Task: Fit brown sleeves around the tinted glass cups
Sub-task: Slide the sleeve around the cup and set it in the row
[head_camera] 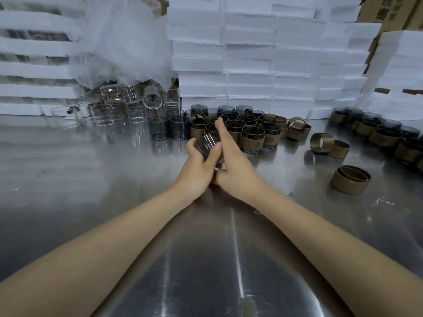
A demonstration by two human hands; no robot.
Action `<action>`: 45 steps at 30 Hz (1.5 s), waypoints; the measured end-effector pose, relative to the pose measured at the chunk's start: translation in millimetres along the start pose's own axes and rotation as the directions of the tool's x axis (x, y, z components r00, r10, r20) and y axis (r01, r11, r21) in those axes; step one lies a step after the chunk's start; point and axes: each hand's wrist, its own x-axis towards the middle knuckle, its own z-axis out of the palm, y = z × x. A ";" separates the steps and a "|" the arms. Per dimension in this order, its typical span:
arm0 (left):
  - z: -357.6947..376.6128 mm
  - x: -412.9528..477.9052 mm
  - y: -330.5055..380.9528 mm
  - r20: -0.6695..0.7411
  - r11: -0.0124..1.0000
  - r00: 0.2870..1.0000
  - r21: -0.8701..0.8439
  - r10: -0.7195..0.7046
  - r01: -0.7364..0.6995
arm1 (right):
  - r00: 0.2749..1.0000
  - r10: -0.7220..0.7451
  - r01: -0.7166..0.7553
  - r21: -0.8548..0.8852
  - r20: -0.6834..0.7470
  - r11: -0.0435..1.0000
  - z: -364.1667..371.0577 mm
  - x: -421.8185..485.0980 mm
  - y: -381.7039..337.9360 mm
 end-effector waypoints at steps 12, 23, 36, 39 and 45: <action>3.5 -2.5 3.2 0.114 0.979 0.993 -0.202 -0.010 0.033 | 0.961 0.185 -0.135 0.235 -0.205 0.963 0.5 2.7 11.0; 1.5 -1.5 4.8 0.208 0.991 0.977 -0.133 0.050 -0.023 | 0.991 0.070 -0.054 0.141 -0.115 0.989 -0.8 1.1 9.1; 3.3 -7.7 11.5 0.221 0.991 0.975 -0.129 0.003 0.026 | 0.994 0.109 -0.098 0.521 0.009 0.848 -9.2 1.7 14.6; 6.3 -6.1 5.6 0.025 0.996 1.000 -0.085 -0.011 0.013 | 0.970 0.131 -0.025 0.450 -0.206 0.893 -6.7 4.7 21.8; 10.2 -20.2 12.7 0.218 0.652 0.854 0.566 0.472 -0.505 | 0.919 0.202 -0.136 0.208 -0.339 0.969 -5.0 8.6 30.4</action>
